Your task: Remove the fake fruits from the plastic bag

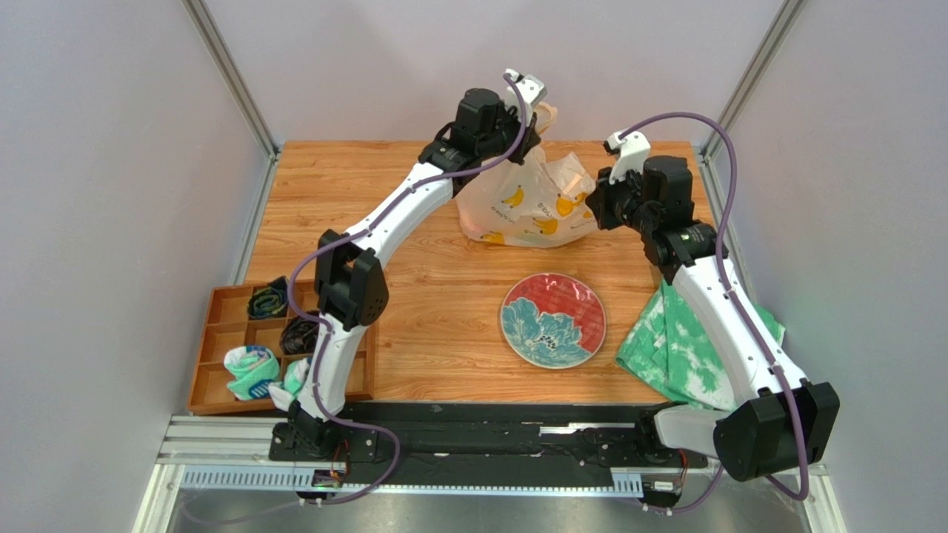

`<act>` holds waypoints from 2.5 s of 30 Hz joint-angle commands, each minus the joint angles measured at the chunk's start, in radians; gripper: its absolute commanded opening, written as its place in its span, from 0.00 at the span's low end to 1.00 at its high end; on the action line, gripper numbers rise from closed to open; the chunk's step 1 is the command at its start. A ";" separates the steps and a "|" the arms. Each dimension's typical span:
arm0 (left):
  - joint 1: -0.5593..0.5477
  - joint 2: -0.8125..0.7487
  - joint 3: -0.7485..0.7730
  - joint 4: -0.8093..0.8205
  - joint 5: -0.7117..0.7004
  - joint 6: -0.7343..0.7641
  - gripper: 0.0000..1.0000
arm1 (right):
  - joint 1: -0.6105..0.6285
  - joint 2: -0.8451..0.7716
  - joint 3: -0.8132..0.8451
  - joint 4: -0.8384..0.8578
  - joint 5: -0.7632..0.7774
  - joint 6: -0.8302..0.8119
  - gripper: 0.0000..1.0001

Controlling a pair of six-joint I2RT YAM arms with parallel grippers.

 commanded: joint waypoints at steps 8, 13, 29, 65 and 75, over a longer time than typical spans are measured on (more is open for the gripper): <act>0.195 0.016 0.376 0.098 0.034 0.198 0.00 | -0.048 0.696 0.936 0.016 0.061 -0.028 0.00; 0.212 0.013 0.421 0.124 0.052 0.296 0.00 | -0.052 0.959 1.461 -0.056 0.066 -0.022 0.00; 0.226 -0.998 -0.986 -0.218 0.436 0.100 0.00 | -0.042 0.116 0.000 -0.217 -0.092 -0.102 0.33; 0.266 -1.320 -1.392 -0.129 0.209 -0.141 0.00 | 0.536 0.466 0.238 -0.567 -0.100 -0.377 0.03; 0.266 -1.311 -1.452 -0.183 0.186 -0.195 0.00 | 0.482 0.542 0.424 -0.511 -0.039 -0.313 0.11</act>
